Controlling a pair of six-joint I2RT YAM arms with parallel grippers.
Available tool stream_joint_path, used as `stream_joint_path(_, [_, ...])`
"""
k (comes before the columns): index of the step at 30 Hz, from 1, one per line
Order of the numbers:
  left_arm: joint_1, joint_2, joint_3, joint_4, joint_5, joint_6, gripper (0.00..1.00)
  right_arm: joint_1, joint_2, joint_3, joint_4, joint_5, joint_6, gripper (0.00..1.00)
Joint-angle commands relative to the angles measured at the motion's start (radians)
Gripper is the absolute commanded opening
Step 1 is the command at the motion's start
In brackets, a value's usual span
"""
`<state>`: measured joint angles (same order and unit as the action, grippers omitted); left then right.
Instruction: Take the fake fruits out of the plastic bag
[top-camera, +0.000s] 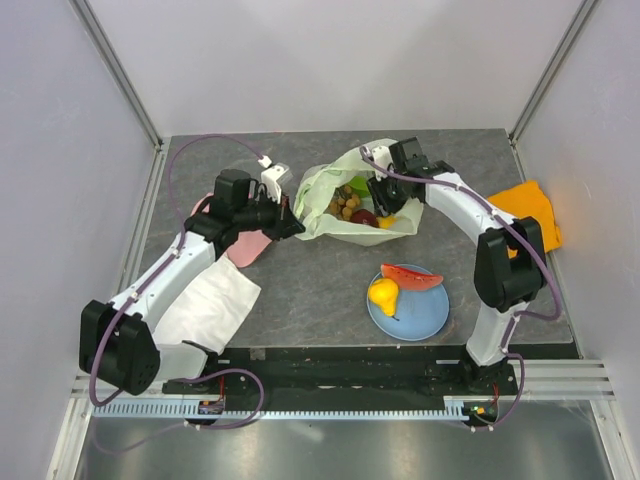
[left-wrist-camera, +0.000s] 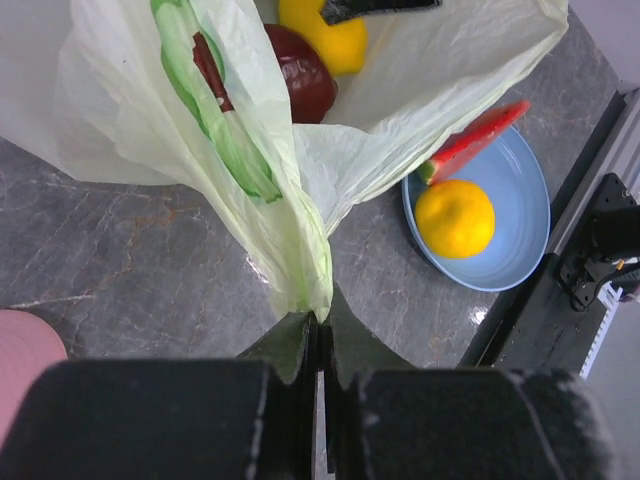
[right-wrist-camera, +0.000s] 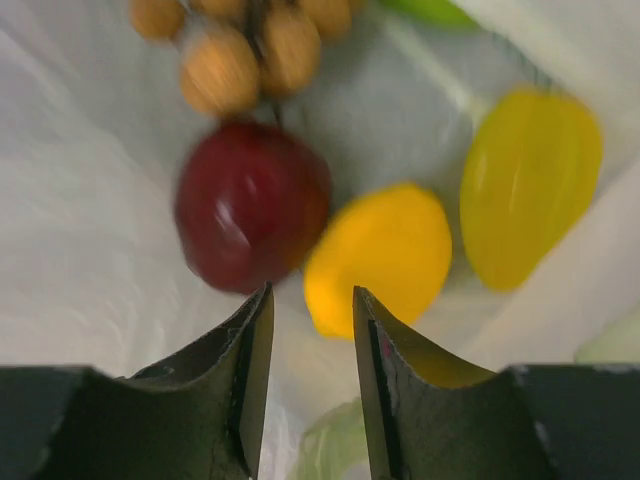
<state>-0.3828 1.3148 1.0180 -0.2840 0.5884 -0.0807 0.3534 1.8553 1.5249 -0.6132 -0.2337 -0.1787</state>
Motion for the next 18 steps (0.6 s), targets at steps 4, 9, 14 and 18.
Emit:
stream_joint_path(4, [0.005,-0.035,-0.033,-0.008,0.047,0.053,0.02,-0.011,-0.139,-0.134,0.029,0.209,0.002,0.57])
stream_joint_path(9, [0.002,-0.003,-0.016,-0.003,0.070,0.048,0.02,-0.013,-0.084,-0.033,0.023,0.292,0.016,0.79])
stream_joint_path(14, [0.004,0.004,-0.010,-0.001,0.077,0.052,0.02,-0.030,0.030,0.041,0.039,0.356,0.091,0.98])
stream_joint_path(18, [0.002,0.012,-0.010,-0.007,0.087,0.053,0.02,-0.044,0.142,0.115,0.043,0.320,0.127,0.98])
